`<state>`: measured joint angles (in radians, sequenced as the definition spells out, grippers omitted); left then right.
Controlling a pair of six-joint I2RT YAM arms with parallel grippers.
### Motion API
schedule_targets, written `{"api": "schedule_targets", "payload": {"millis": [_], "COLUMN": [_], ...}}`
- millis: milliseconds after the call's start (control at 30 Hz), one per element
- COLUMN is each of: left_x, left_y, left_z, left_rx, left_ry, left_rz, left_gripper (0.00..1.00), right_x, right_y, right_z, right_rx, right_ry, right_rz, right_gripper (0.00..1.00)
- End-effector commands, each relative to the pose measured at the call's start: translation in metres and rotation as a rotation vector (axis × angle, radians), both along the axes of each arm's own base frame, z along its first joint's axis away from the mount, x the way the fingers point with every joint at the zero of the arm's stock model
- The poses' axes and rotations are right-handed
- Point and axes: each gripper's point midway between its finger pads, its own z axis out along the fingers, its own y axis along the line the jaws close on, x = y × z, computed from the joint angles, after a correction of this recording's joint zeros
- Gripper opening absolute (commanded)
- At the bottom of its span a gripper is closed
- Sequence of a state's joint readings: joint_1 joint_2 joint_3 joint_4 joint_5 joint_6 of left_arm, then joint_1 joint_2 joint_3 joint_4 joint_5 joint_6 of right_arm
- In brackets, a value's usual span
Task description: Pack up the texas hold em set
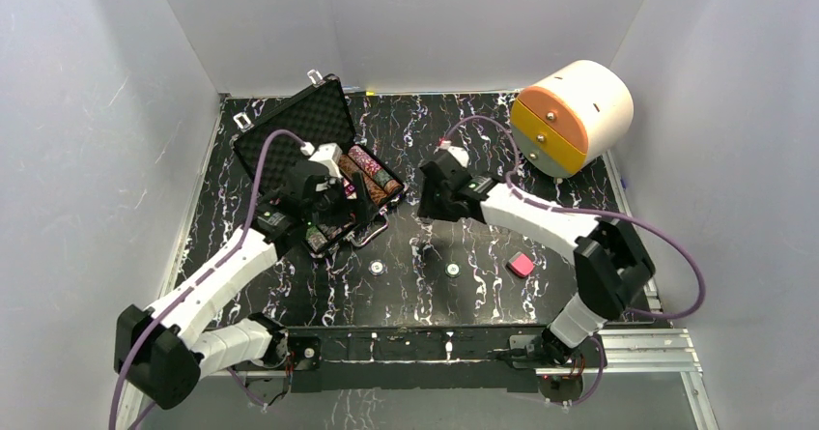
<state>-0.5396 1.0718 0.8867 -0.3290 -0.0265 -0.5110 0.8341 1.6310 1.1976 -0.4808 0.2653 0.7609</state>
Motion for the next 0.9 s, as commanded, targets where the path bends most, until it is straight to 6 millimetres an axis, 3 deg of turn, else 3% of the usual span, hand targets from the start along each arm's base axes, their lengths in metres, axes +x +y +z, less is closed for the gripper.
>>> {"api": "schedule_targets", "payload": {"millis": [0,133,233,367,500,867], "left_x": [-0.014,-0.023,-0.028,-0.024,-0.016,-0.007], "left_y": [-0.050,-0.081,-0.096,-0.103,-0.104,-0.109], "left_z": [-0.010,-0.022,-0.033,-0.040,-0.045,-0.044], "left_rx": [-0.203,-0.279,-0.274,-0.287,-0.333,-0.339], "left_ry": [0.079,0.088,0.082,0.053,0.007,-0.017], "left_rz": [-0.188,-0.288,-0.315,-0.282,-0.240,-0.228], "left_gripper": [0.87,0.84,0.89,0.89,0.73,0.42], "right_x": [0.007,0.004,0.001,-0.005,-0.012,-0.020], "right_y": [0.007,0.014,0.019,0.024,0.028,0.038], "right_z": [0.026,0.036,0.042,0.043,0.043,0.036], "right_rx": [0.239,0.418,0.515,0.586,0.643,0.693], "right_ry": [0.012,0.068,0.103,0.147,0.189,0.267], "right_rz": [-0.119,-0.178,-0.206,-0.226,-0.236,-0.213], "right_gripper": [0.47,0.48,0.48,0.47,0.47,0.47]}}
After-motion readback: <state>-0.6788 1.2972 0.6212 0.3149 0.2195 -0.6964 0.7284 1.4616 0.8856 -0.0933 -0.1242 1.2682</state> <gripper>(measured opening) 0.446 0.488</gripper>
